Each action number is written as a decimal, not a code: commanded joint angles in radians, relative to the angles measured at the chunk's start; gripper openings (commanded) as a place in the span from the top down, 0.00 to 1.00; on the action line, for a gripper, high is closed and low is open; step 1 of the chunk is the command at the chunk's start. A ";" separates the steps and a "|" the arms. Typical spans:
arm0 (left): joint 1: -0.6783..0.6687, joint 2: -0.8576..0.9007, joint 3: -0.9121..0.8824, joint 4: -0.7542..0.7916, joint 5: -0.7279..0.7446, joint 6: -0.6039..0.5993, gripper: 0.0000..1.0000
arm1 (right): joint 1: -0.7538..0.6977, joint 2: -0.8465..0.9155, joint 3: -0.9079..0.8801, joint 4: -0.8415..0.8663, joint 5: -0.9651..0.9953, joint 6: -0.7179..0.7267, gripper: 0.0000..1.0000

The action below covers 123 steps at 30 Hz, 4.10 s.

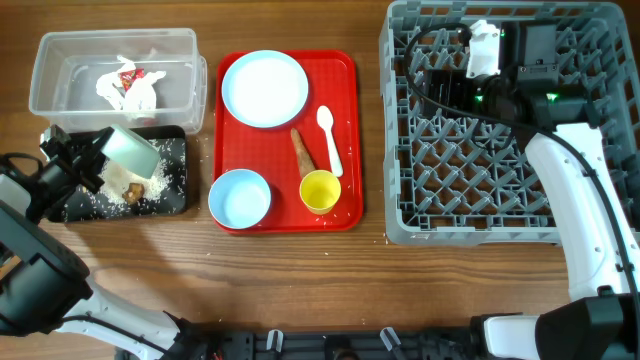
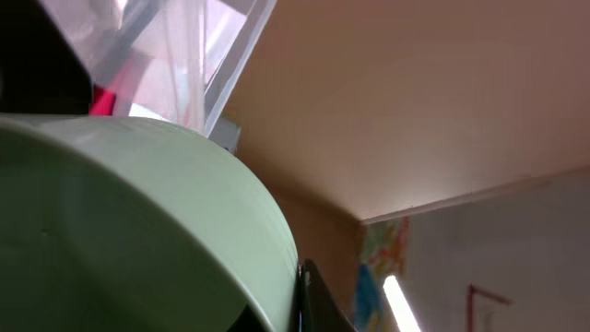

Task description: Sort waste into correct bins and load items into the dishwasher rack

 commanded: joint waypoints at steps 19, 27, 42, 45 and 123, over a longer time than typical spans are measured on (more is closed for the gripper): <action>-1.227 -0.080 0.076 -0.008 -1.675 0.442 0.96 | 0.002 0.013 0.002 -0.041 -0.013 0.003 0.00; -1.234 -0.059 0.136 -0.026 -1.675 0.431 0.34 | 0.002 0.013 0.002 -0.048 -0.013 0.003 0.00; -1.370 -0.073 0.152 -0.311 -1.385 -0.029 0.54 | 0.002 0.013 0.002 -0.048 -0.013 0.005 0.00; -1.370 -0.073 0.120 -0.246 -1.422 -0.037 0.66 | 0.002 0.013 0.002 -0.048 -0.014 0.005 0.00; -1.015 -0.211 0.384 -0.245 -1.126 0.414 0.52 | 0.164 0.182 0.232 -0.504 0.272 0.204 0.04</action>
